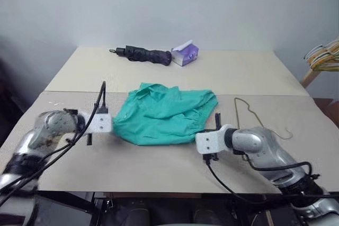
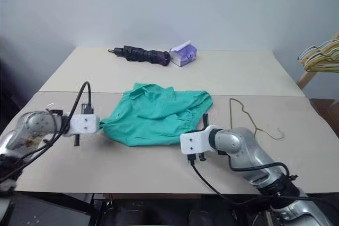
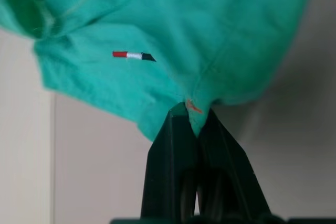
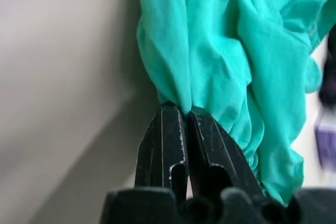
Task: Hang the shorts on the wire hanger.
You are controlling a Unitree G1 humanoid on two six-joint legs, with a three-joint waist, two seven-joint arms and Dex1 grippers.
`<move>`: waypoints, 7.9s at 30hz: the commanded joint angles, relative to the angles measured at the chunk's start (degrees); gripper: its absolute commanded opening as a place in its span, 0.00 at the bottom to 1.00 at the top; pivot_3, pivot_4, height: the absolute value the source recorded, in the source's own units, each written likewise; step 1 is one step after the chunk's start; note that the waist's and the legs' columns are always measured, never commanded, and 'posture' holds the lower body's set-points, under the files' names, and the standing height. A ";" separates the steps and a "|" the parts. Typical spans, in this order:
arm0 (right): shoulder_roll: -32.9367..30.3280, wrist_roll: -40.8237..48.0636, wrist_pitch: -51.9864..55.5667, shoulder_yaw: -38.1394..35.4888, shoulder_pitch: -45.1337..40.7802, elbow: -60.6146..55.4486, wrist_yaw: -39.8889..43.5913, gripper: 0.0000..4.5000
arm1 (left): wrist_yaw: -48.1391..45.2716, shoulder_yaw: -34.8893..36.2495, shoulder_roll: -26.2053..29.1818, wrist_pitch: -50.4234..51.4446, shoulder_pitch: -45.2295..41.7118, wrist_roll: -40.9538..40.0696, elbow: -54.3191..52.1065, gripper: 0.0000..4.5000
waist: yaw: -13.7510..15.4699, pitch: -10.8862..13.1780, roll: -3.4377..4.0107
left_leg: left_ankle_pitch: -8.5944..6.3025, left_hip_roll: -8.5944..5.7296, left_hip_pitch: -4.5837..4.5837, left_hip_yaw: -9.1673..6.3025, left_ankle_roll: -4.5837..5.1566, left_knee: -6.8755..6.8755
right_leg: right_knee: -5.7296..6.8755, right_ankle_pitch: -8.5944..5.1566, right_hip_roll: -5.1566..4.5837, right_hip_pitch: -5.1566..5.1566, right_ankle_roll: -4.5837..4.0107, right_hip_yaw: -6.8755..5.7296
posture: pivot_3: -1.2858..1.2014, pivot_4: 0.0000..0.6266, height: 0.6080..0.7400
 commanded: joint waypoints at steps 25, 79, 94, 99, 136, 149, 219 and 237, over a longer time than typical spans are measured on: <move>14.18 -17.09 -21.25 -0.22 -68.19 79.01 -52.67 0.00 | 61.89 0.79 -21.92 3.37 -67.55 18.19 49.71 0.01 | 0.66 -0.04 0.01 | 0.45 0.15 -0.74 -0.04 -0.51 -0.43 | 0.02 0.47 0.32 -1.01 -0.24 0.06 | 0.56 0.00 1.00; -13.27 13.62 -42.10 -6.01 9.04 16.46 -8.53 0.00 | -11.01 26.85 6.89 17.87 37.93 -28.64 -48.09 0.01 | -2.69 2.61 0.19 | 0.02 0.34 1.55 0.57 0.33 -0.57 | 0.03 -0.88 0.19 0.99 -0.58 0.26 | 0.51 0.16 1.00; -19.15 27.50 -25.25 -15.35 15.27 12.39 1.67 0.96 | -19.32 31.59 8.86 30.76 19.48 -46.92 -32.02 0.86 | -2.50 2.94 -0.12 | 0.01 0.36 1.37 0.57 0.30 -0.54 | -0.03 -0.87 0.17 0.85 -0.54 0.19 | 0.51 0.13 1.00; -18.09 35.89 -11.95 -21.60 16.91 9.50 1.93 1.00 | -17.40 30.33 8.41 38.45 10.31 -51.87 -28.30 0.99 | -2.64 2.94 -0.07 | 0.00 0.36 1.00 0.57 0.30 -0.54 | 0.02 -0.59 0.19 0.42 -0.04 0.20 | 0.51 0.13 1.00; -1.02 35.95 80.52 -18.53 -6.84 10.98 -32.62 0.00 | 3.75 14.43 -13.10 49.21 -7.08 -45.01 -31.13 1.00 | -2.70 2.82 -0.16 | 0.01 0.42 0.03 0.32 0.28 -0.06 | -0.07 0.01 0.43 -0.16 -0.31 0.22 | 0.51 0.09 1.00; 4.01 24.07 58.00 -26.52 -14.97 17.97 -44.32 0.00 | 12.91 16.12 -17.47 49.66 -11.93 -42.20 -27.17 1.00 | -2.79 2.77 -0.15 | 0.02 0.41 -0.11 0.30 0.27 -0.07 | -0.07 0.08 0.46 -0.32 -0.32 0.22 | 0.51 0.09 1.00; -8.94 -10.32 -44.50 -13.31 -17.89 29.21 -35.25 0.22 | -0.95 -6.76 -23.29 58.94 -32.47 -23.16 -5.97 0.00 | -14.04 1.59 0.68 | 0.10 0.24 0.23 -0.09 0.15 -0.02 | 0.22 0.12 0.40 0.01 -0.29 0.25 | 0.46 0.02 1.00; -13.51 39.01 14.43 -8.34 -18.24 7.19 7.34 1.00 | -4.93 -4.89 -15.09 22.81 -20.25 -12.29 -5.87 0.00 | -11.51 1.46 0.65 | 0.09 0.19 0.30 -0.05 0.16 0.12 | 0.44 0.09 0.31 0.05 -0.25 0.22 | 0.47 0.03 1.00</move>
